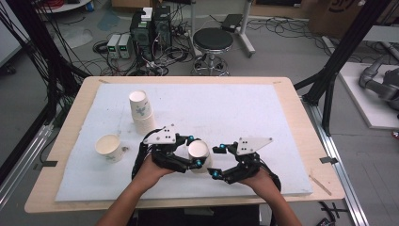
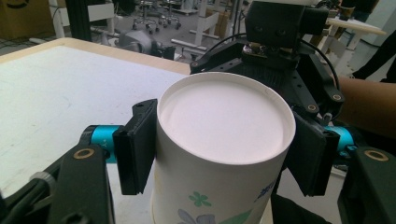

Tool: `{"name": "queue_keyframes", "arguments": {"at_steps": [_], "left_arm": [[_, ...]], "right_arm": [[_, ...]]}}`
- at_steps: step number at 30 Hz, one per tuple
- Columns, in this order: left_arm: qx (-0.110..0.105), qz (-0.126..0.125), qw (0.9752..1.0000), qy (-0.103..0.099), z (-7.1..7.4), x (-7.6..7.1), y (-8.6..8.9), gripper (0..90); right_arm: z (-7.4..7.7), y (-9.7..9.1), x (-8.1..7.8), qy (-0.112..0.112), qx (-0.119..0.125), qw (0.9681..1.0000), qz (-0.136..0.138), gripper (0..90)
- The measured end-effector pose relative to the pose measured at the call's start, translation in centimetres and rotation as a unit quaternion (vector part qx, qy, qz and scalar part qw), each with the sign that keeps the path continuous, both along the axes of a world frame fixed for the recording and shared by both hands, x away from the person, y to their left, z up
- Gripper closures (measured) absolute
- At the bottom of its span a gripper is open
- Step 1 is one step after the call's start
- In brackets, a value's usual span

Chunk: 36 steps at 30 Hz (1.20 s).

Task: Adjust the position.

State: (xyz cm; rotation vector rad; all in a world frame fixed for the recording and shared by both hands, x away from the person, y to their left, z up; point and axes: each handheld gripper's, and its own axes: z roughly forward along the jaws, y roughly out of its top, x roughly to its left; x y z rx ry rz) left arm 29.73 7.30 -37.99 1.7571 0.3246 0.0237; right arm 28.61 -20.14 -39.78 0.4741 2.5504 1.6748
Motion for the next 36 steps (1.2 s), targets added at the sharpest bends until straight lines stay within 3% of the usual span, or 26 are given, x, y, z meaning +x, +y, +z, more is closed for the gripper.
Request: {"name": "queue_keyframes", "arguments": {"at_steps": [14,23,36], "left_arm": [[0.0,-0.013,0.9999,0.0,-0.1,-0.1,-1.1,33.0],[-0.013,-0.018,0.9997,0.003,-0.3,-0.1,-1.6,33.4],[-0.023,-0.021,0.9995,0.007,-0.6,0.0,-1.5,34.5]], "right_arm": [[-0.3,0.6,-0.1,0.002,-0.001,1.0,0.009,23.4],[-0.8,1.1,0.1,0.013,-0.001,0.9998,0.015,23.5],[-1.1,1.0,0.5,0.021,0.022,0.9992,0.026,29.7]]}}
